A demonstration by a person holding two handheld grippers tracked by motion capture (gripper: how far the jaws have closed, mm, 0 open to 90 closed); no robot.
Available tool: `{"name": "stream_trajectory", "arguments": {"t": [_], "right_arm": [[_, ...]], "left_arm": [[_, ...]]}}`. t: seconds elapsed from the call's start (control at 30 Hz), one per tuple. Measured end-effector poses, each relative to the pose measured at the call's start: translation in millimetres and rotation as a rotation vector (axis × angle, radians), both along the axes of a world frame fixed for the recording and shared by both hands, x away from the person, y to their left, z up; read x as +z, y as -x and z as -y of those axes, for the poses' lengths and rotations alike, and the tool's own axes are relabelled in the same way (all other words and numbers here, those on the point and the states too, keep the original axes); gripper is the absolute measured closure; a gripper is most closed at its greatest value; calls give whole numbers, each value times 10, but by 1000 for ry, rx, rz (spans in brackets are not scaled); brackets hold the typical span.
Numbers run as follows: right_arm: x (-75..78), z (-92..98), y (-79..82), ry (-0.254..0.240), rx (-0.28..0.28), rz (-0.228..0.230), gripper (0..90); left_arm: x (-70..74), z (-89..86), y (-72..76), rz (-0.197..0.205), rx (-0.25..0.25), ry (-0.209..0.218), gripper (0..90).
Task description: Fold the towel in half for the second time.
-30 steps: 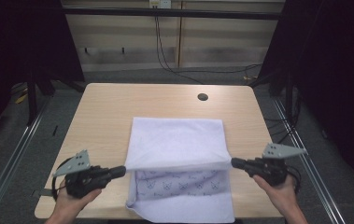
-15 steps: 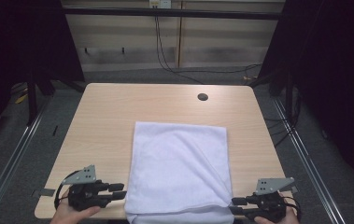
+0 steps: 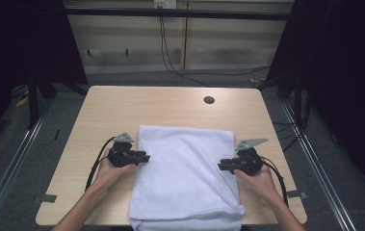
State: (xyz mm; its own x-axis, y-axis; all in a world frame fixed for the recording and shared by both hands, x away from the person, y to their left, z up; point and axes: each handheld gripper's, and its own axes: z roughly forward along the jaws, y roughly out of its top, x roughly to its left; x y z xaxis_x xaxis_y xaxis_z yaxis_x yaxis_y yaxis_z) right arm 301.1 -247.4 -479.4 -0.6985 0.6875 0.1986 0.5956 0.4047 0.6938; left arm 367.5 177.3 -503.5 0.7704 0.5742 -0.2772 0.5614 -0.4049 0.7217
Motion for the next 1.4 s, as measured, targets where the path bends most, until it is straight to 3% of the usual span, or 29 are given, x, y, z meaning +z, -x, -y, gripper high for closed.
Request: {"name": "stream_trajectory", "arguments": {"t": [0.1, 0.17, 0.3, 0.37, 0.43, 0.5, 0.57, 0.6, 0.7, 0.77, 0.83, 0.9, 0.93, 0.97, 1.0, 1.03, 1.1, 1.17, 1.27, 1.4], "right_arm": [[-130, -46, -135, 25, -22, -15, 733], [-178, -69, -109, 44, -21, -19, 719], [-173, -104, 36, 22, 20, -49, 724], [-157, -148, 133, 28, 52, -67, 727], [-109, -192, 211, 68, 90, -70, 723], [-83, -145, 162, 28, 72, -52, 693], [-45, -41, -5, 44, -3, -14, 652], [-26, 26, -108, 24, -33, -4, 650], [26, 175, -409, 27, -112, 41, 587], [21, 222, -582, 23, -150, 52, 550], [-13, 231, -723, 15, -164, 41, 523], [-72, 212, -842, 31, -163, 5, 522], [-110, 199, -885, 49, -158, -14, 521], [-138, 190, -910, 71, -164, -17, 522], [-168, 189, -923, 63, -169, -30, 533], [-195, 195, -930, 66, -163, -38, 564], [-208, 203, -920, 42, -158, -41, 677], [-201, 190, -913, 41, -127, -57, 813], [-167, 192, -918, 14, -123, -71, 858], [20, 265, -964, -22, -170, -30, 867]], "left_arm": [[24, -35, 69, 10, -12, -66, 729], [23, -97, 157, 1, -27, -62, 730], [51, -197, 378, -19, -45, -75, 731], [66, -262, 496, -44, -81, -65, 729], [112, -336, 542, -17, -78, -39, 706], [171, -380, 438, 8, -48, -8, 661], [204, -408, 262, 31, 8, 19, 601], [204, -420, 163, 36, 31, 32, 586], [180, -469, -129, 27, 101, 62, 519], [152, -471, -277, 23, 132, 61, 484], [99, -447, -393, -8, 140, 68, 433], [38, -403, -470, -17, 147, 28, 430], [7, -381, -498, -32, 143, 30, 426], [-19, -360, -517, -46, 152, 23, 434], [-31, -350, -522, -35, 149, 9, 459], [-29, -341, -525, -33, 148, -1, 528], [-33, -337, -540, -61, 135, -2, 702], [-33, -311, -516, -45, 104, -7, 822], [23, -309, -501, -23, 115, -3, 852], [255, -361, -558, 28, 132, 40, 856]]}}
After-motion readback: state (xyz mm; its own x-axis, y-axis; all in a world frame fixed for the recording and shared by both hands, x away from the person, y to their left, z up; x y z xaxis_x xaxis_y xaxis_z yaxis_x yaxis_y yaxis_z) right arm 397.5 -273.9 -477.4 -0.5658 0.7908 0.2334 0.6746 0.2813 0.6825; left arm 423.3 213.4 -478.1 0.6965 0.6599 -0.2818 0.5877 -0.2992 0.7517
